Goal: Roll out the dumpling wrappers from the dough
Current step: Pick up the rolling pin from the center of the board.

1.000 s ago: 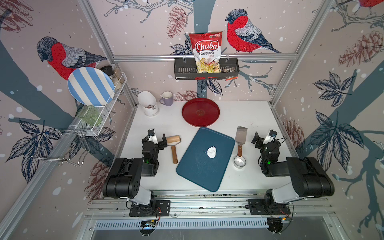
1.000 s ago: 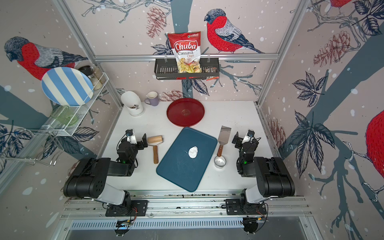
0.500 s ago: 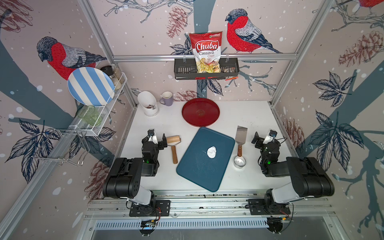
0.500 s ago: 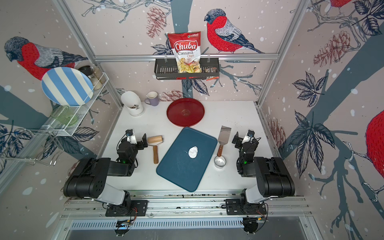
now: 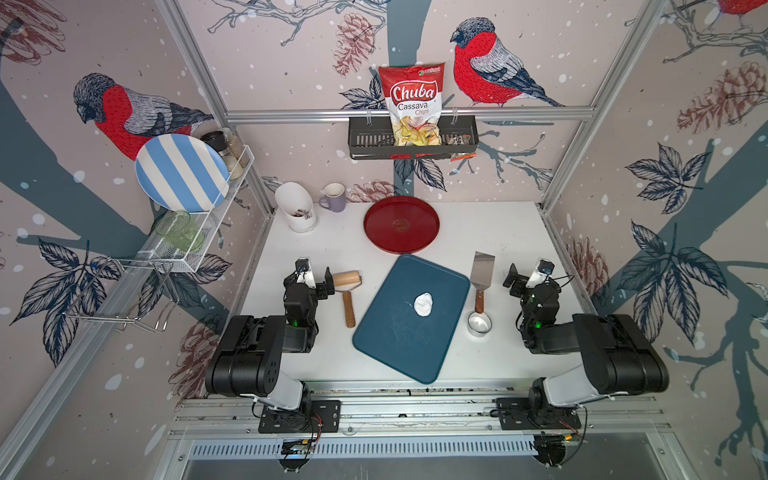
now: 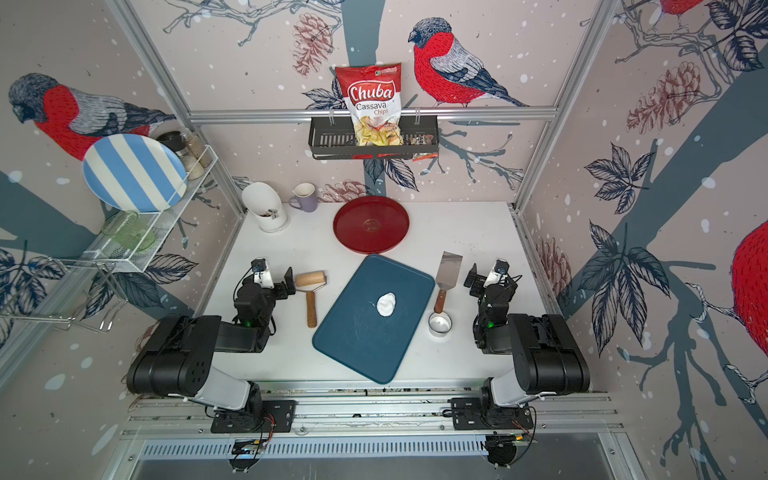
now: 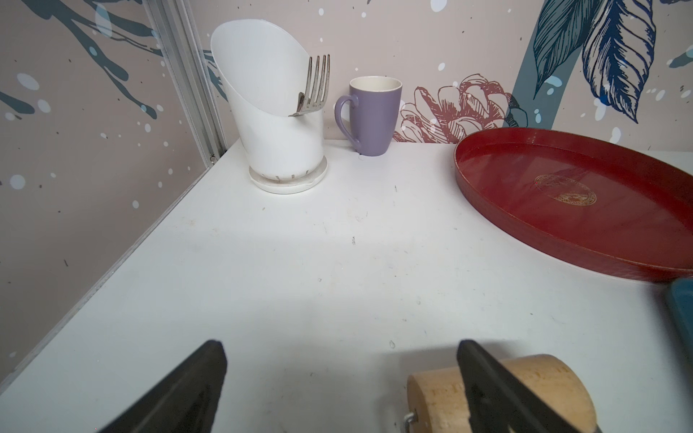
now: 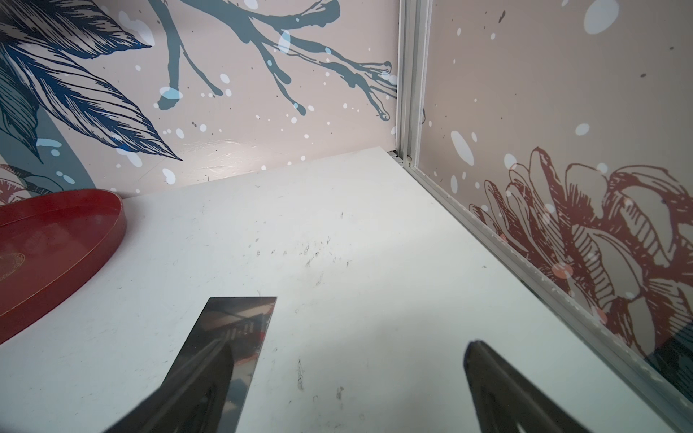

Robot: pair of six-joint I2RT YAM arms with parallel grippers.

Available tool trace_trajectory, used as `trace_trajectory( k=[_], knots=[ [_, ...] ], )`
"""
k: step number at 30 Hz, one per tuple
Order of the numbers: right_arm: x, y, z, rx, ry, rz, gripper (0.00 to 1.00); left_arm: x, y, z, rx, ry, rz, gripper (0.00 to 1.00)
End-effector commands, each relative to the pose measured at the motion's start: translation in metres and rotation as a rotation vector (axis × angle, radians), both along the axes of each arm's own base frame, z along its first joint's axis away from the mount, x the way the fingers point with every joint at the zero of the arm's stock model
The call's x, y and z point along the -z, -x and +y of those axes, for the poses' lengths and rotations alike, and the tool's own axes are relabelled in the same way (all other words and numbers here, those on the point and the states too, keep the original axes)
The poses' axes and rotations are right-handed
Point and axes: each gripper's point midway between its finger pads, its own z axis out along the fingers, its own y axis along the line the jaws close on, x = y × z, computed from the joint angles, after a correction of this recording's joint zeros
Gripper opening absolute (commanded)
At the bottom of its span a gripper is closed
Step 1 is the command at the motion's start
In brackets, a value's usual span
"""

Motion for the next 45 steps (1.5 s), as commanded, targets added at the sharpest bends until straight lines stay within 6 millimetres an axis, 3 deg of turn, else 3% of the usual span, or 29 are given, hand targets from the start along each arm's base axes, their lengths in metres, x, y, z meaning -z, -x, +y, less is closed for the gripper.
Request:
trace_trajectory(
  k=[1, 16, 21, 25, 28, 35, 38, 41, 45],
  knots=[
    [-0.011, -0.002, -0.002, 0.011, -0.002, -0.044, 1.0, -0.013, -0.003, 0.001, -0.005, -0.011, -0.051, 0.98],
    [-0.011, -0.002, -0.002, 0.009, -0.004, -0.045, 1.0, -0.012, -0.003, 0.001, -0.002, -0.007, -0.05, 0.98],
    [-0.023, 0.0, -0.01, 0.054, -0.023, -0.054, 1.0, -0.024, -0.01, 0.016, -0.095, 0.008, -0.028, 0.98],
    [-0.038, 0.002, -0.014, 0.068, -0.028, -0.062, 1.0, -0.038, -0.017, 0.026, -0.167, 0.027, 0.022, 0.98],
    [-0.053, 0.006, -0.016, 0.085, -0.046, -0.09, 1.0, -0.05, -0.011, 0.033, -0.214, 0.075, 0.006, 0.98],
    [-0.114, 0.01, -0.012, 0.076, -0.224, -0.145, 1.0, -0.08, 0.016, 0.055, -0.362, 0.31, -0.033, 0.97],
    [-0.135, 0.007, 0.004, -0.009, -0.274, -0.105, 1.0, -0.088, 0.023, 0.052, -0.361, 0.363, 0.01, 0.96],
    [-0.151, 0.006, 0.036, -0.193, -0.27, -0.082, 1.0, -0.097, 0.027, 0.032, -0.247, 0.387, 0.028, 0.96],
    [-0.164, 0.005, 0.08, -0.34, -0.286, -0.04, 1.0, -0.091, 0.034, 0.014, -0.165, 0.455, 0.071, 0.98]
  ],
)
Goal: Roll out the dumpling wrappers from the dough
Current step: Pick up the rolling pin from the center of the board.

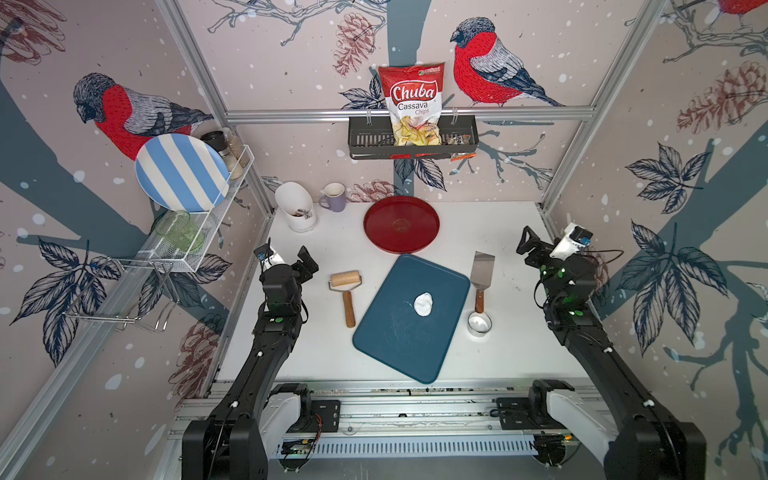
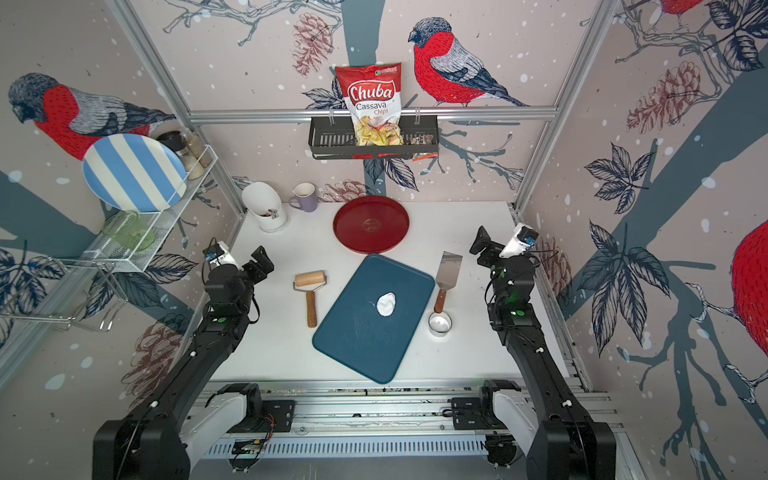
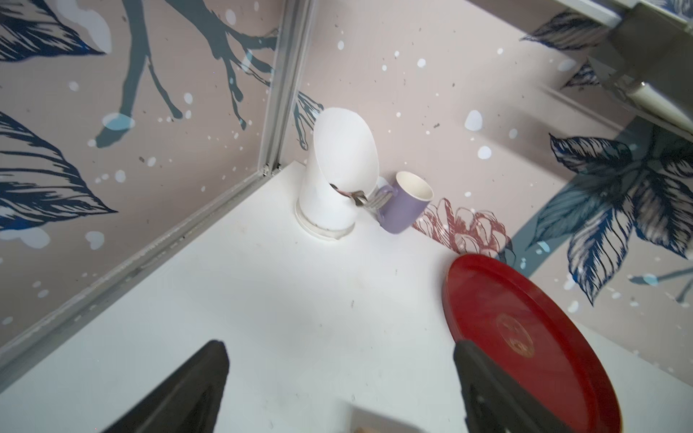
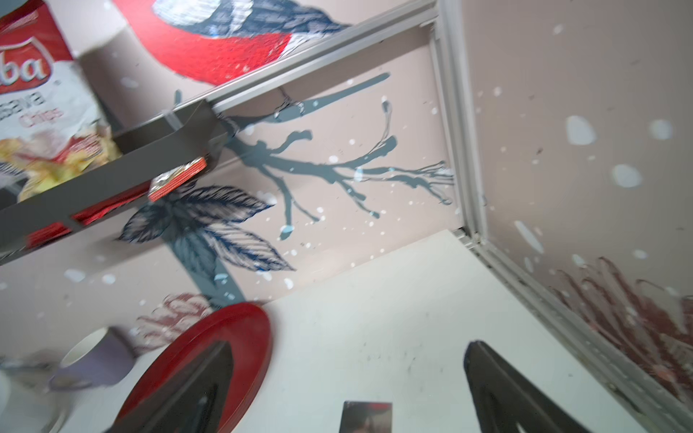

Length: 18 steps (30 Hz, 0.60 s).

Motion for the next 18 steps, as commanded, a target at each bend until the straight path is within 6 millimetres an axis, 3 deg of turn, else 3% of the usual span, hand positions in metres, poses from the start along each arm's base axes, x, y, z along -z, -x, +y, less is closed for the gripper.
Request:
trace_trajectory(
  k=[1, 10, 12, 14, 18],
  knots=[
    [0.007, 0.001, 0.049, -0.172, 0.002, 0.103, 1.0, 0.022, 0.006, -0.021, 0.098, 0.086, 0.097, 0.98],
    [0.022, 0.01, 0.191, -0.391, 0.125, 0.223, 1.0, 0.049, 0.015, -0.057, 0.174, 0.085, 0.271, 0.98],
    [0.02, 0.019, 0.222, -0.46, 0.113, 0.222, 1.0, 0.055, 0.019, -0.06, 0.18, 0.098, 0.288, 0.98],
    [0.034, 0.025, 0.253, -0.519, 0.122, 0.255, 1.0, 0.057, 0.022, -0.061, 0.186, 0.107, 0.291, 0.97],
    [0.043, 0.043, 0.306, -0.618, 0.113, 0.289, 1.0, 0.054, 0.029, -0.061, 0.189, 0.118, 0.27, 0.97]
  ],
)
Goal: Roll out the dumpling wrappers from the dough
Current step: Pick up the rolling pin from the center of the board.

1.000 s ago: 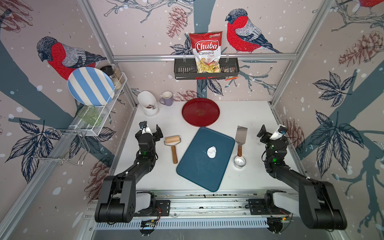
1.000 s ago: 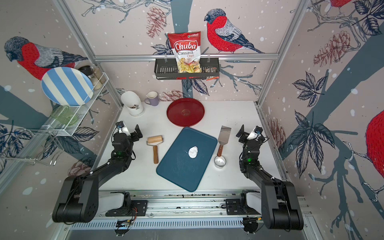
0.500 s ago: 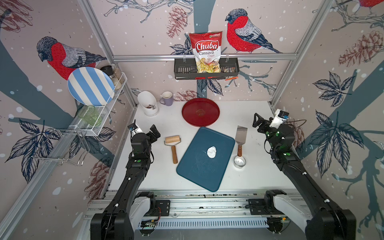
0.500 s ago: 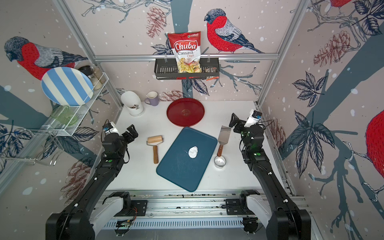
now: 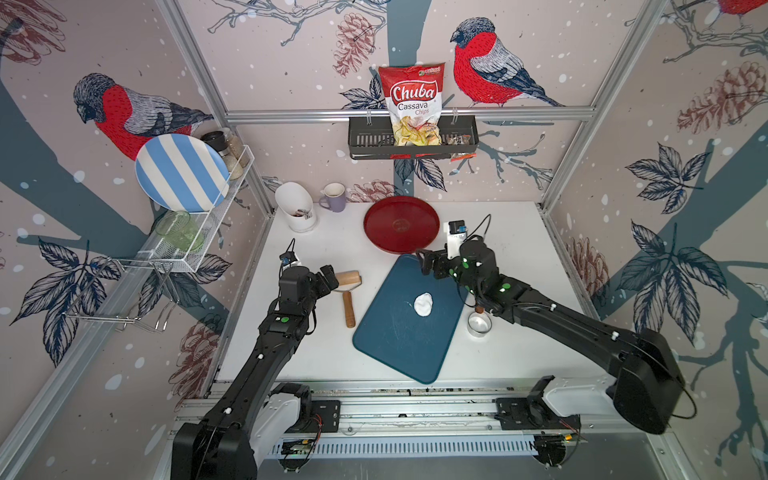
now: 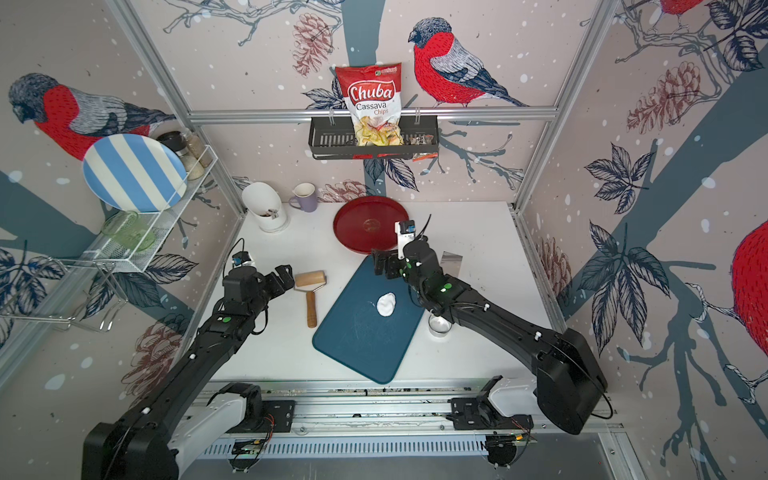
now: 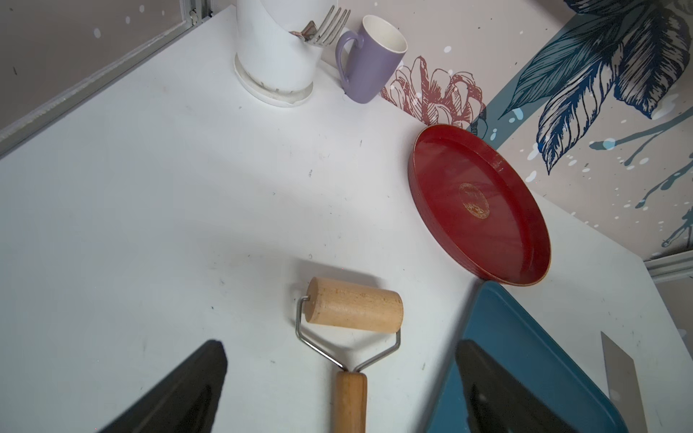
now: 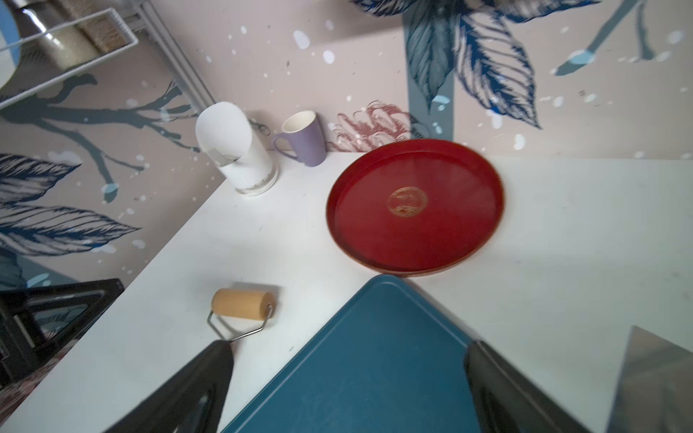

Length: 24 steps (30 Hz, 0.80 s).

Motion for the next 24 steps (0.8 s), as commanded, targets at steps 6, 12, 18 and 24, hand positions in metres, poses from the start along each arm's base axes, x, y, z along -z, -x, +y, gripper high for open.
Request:
trace_trajectory(
  k=[6, 12, 18, 24],
  knots=[
    [0.029, 0.028, 0.091, -0.123, -0.018, 0.124, 1.0, -0.014, 0.015, 0.01, -0.07, 0.034, -0.042, 0.98],
    [0.068, 0.042, 0.144, -0.184, 0.062, 0.229, 1.0, -0.031, 0.026, 0.017, -0.108, 0.048, -0.093, 0.98],
    [0.102, 0.048, 0.176, -0.2, 0.12, 0.292, 0.98, -0.037, 0.036, 0.019, -0.117, 0.062, -0.129, 0.98],
    [0.127, 0.057, 0.198, -0.249, 0.15, 0.353, 0.85, -0.038, 0.043, 0.021, -0.125, 0.07, -0.148, 0.98]
  ],
)
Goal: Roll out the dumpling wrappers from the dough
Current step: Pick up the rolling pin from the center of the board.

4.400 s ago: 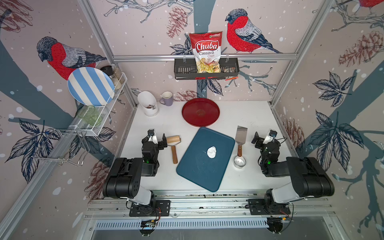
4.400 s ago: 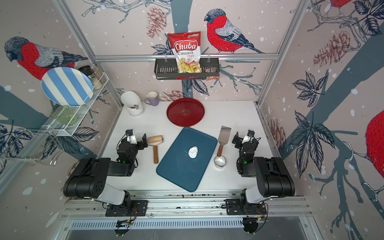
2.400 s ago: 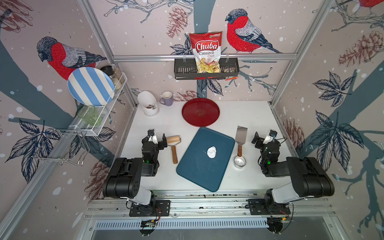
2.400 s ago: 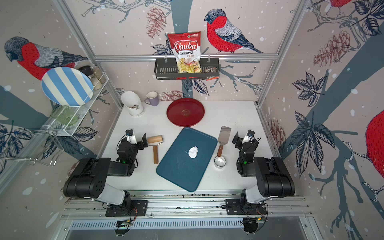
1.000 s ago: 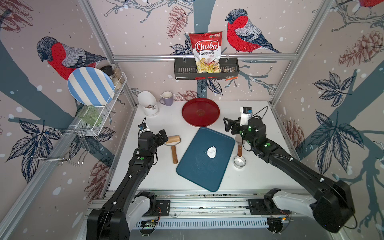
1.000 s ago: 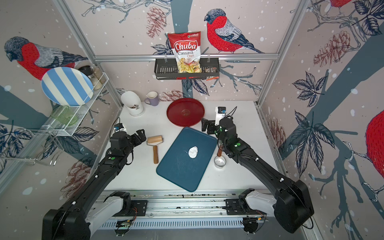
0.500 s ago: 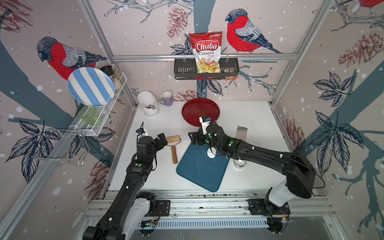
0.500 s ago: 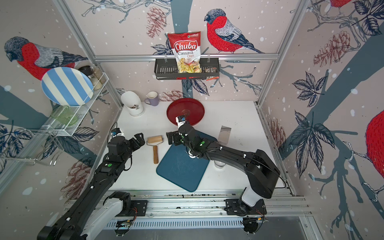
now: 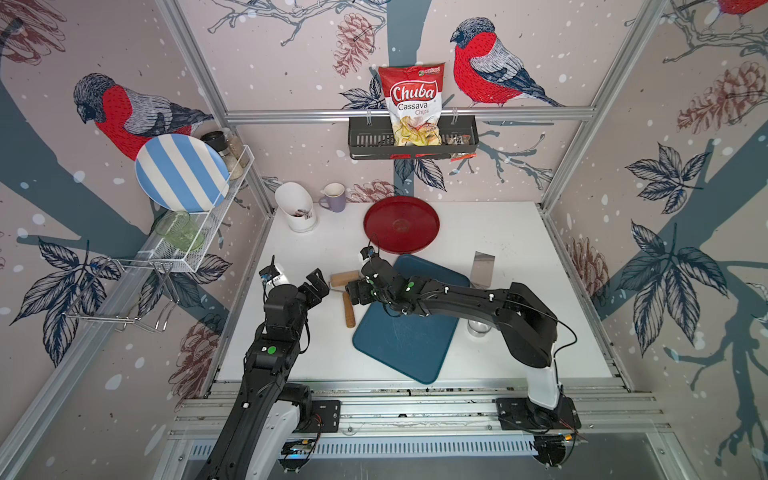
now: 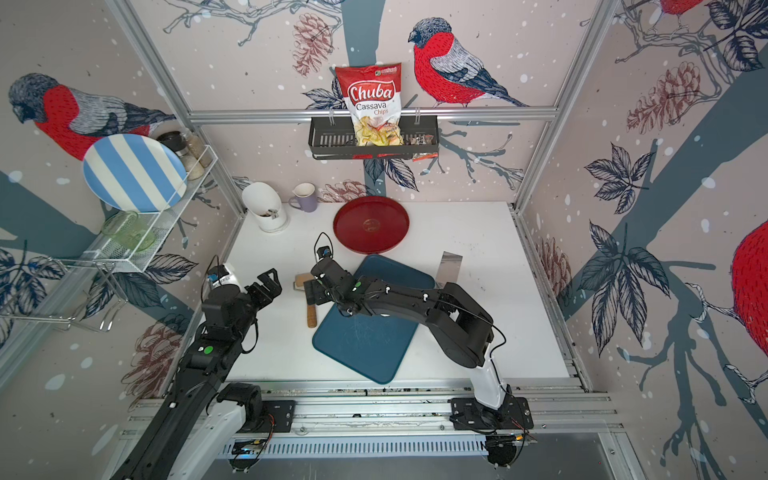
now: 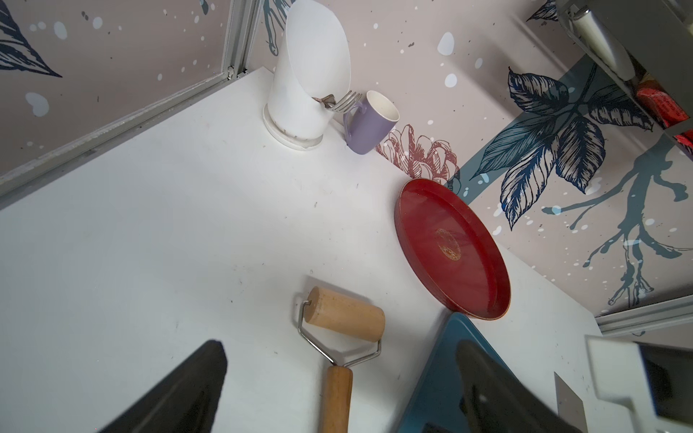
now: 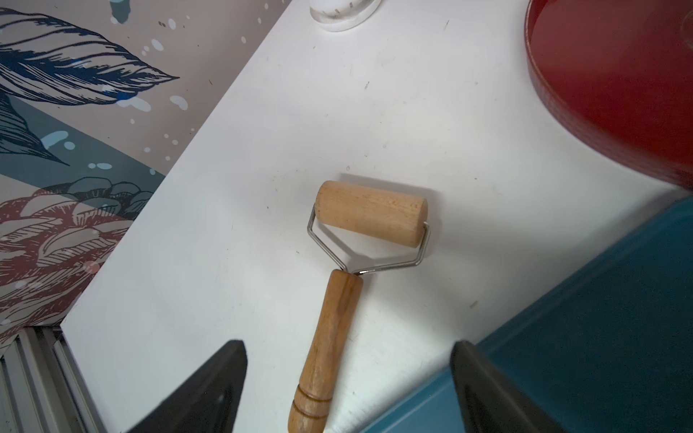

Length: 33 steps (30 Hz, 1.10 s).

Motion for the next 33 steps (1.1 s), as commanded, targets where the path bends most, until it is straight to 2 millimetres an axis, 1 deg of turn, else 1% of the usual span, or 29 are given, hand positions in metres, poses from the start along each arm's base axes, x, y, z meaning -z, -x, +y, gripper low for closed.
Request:
trace_trajectory(
  k=[1, 5, 11, 15, 19, 28, 33],
  knots=[
    [0.013, 0.012, 0.01, -0.033, 0.024, 0.045, 0.83, 0.002, 0.002, 0.003, -0.014, -0.001, -0.001, 0.98],
    [0.028, 0.018, 0.019, -0.049, 0.056, 0.059, 0.81, 0.004, 0.001, -0.001, 0.003, 0.005, 0.007, 0.98],
    [0.05, 0.022, 0.024, -0.056, 0.117, 0.07, 0.76, 0.005, -0.001, -0.006, 0.029, 0.016, 0.022, 0.97],
    [0.067, 0.027, 0.031, -0.071, 0.164, 0.082, 0.69, 0.005, 0.001, -0.004, 0.017, 0.014, 0.019, 0.98],
    [0.081, 0.029, 0.034, -0.075, 0.194, 0.096, 0.58, 0.007, 0.002, -0.002, 0.009, 0.013, 0.021, 0.98],
    [0.099, 0.026, 0.031, -0.056, 0.259, 0.111, 0.55, 0.011, 0.003, -0.001, 0.003, 0.014, 0.027, 0.98],
    [0.11, 0.022, 0.024, -0.023, 0.317, 0.113, 0.52, 0.011, 0.003, -0.001, 0.0, 0.014, 0.026, 0.98]
  ],
)
